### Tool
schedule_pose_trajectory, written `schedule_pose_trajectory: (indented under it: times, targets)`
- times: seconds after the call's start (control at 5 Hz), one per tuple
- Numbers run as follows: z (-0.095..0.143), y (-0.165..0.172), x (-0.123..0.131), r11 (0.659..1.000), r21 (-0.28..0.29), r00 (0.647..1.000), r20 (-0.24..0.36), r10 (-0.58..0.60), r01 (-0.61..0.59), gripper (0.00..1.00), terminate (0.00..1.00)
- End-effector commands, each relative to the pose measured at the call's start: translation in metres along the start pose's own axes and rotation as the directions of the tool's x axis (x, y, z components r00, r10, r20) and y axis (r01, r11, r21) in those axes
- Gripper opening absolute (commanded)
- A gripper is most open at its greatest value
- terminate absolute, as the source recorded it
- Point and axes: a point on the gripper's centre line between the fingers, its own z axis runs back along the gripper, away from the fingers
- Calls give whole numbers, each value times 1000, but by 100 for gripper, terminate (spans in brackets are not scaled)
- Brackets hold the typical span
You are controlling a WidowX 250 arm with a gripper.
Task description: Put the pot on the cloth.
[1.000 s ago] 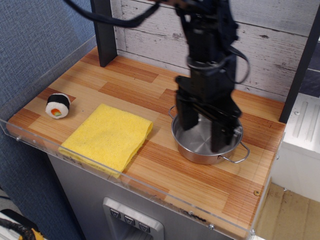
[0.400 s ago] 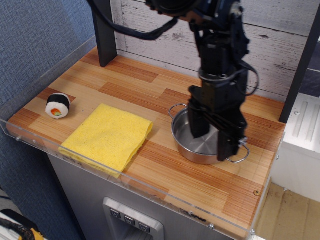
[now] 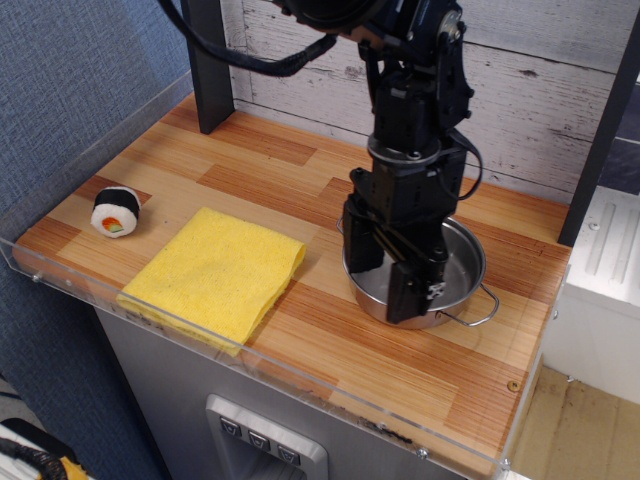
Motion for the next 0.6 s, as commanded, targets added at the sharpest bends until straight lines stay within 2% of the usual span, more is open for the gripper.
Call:
schedule_pose_trajectory:
  times: [0.0, 0.4]
  targets:
    - [1, -2, -2, 1000, -20, 999, 38, -6, 7, 100, 0]
    - [-11, -8, 4, 999, -34, 1000, 19, -21, 21, 100, 0]
